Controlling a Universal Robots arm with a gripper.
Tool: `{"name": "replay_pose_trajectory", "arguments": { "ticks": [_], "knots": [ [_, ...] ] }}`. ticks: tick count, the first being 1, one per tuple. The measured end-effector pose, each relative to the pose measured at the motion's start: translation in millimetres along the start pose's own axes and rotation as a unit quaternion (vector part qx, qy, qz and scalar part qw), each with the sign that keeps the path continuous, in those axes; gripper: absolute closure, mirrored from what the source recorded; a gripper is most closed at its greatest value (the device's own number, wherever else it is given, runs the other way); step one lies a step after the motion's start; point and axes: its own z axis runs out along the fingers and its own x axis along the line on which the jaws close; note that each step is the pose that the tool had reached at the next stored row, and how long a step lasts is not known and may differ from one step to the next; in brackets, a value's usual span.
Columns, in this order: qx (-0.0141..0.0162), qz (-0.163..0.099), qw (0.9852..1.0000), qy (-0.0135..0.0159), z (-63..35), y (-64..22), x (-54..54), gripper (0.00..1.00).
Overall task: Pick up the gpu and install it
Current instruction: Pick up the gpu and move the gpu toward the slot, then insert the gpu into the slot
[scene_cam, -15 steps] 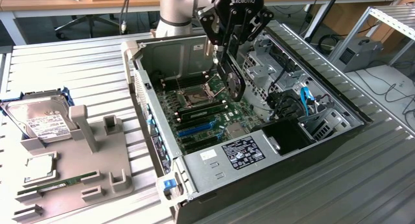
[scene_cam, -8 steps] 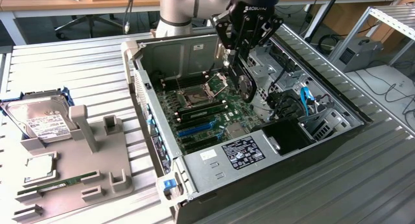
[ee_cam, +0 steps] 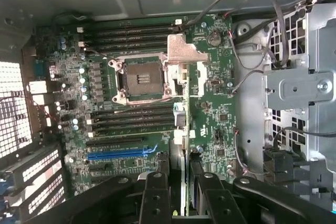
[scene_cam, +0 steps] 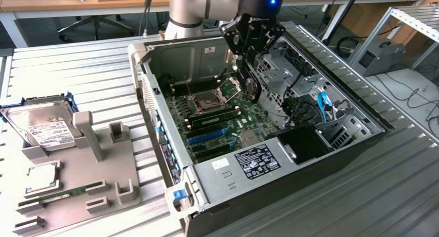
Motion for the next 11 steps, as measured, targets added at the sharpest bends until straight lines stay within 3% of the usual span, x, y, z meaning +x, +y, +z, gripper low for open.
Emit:
{"name": "replay_pose_trajectory", "arguments": {
  "ticks": [11],
  "knots": [
    [0.0, -0.001, 1.0, 0.0, 0.2, 0.6, -0.7, 0.74]
  ]
}}
